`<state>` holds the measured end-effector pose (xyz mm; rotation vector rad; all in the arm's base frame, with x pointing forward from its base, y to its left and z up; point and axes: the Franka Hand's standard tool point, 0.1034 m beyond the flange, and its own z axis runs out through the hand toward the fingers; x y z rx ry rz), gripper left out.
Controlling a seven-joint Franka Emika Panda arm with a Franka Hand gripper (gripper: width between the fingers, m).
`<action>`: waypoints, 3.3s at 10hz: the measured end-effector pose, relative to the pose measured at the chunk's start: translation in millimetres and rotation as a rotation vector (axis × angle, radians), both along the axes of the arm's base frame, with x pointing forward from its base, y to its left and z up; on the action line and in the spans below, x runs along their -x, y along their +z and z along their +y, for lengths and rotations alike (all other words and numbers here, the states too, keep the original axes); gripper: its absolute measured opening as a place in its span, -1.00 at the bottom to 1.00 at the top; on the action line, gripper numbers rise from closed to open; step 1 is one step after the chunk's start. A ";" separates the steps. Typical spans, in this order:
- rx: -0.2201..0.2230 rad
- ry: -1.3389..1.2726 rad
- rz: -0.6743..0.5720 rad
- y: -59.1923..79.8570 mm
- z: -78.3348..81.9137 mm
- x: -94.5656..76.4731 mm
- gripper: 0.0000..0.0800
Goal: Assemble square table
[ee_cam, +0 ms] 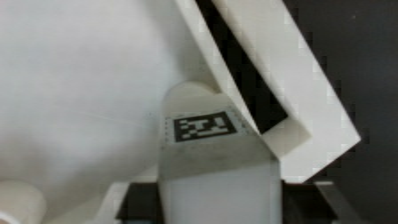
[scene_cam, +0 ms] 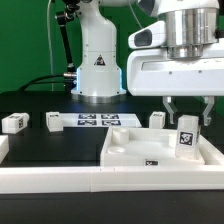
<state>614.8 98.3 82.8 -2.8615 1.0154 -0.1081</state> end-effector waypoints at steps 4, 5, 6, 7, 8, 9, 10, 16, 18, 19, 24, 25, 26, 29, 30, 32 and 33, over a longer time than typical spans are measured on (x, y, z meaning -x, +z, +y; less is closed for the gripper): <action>0.004 0.001 0.000 -0.4 -1.1 -0.1 0.23; 0.017 0.063 0.018 4.4 3.7 3.8 0.56; 0.017 0.098 0.012 16.8 8.9 13.0 0.61; 0.018 0.127 0.015 24.4 6.7 23.8 0.62; 0.013 0.153 0.007 29.9 3.1 31.8 0.62; 0.010 0.191 0.002 36.1 -3.1 49.6 0.62; 0.008 0.186 0.006 35.3 -2.5 51.7 0.62; 0.017 0.269 0.021 29.6 8.2 84.6 0.62; 0.019 0.328 -0.008 28.7 -2.6 108.8 0.62; 0.007 0.298 0.003 23.5 -5.0 118.8 0.62; 0.005 0.271 0.009 9.5 -6.6 146.7 0.62; 0.002 0.253 0.035 -2.5 -9.0 170.6 0.62; 0.008 0.257 0.043 -10.6 -9.7 182.4 0.62; 0.024 0.276 0.054 -34.4 -1.0 204.6 0.62; 0.028 0.286 0.060 -38.4 0.6 209.6 0.62; 0.029 0.289 0.069 -38.7 -0.8 217.5 0.62; 0.028 0.294 0.075 -39.4 -0.9 217.4 0.62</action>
Offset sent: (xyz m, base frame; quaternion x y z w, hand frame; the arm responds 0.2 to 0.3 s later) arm 0.0000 0.0000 0.0000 0.0000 0.0000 0.0000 1.0000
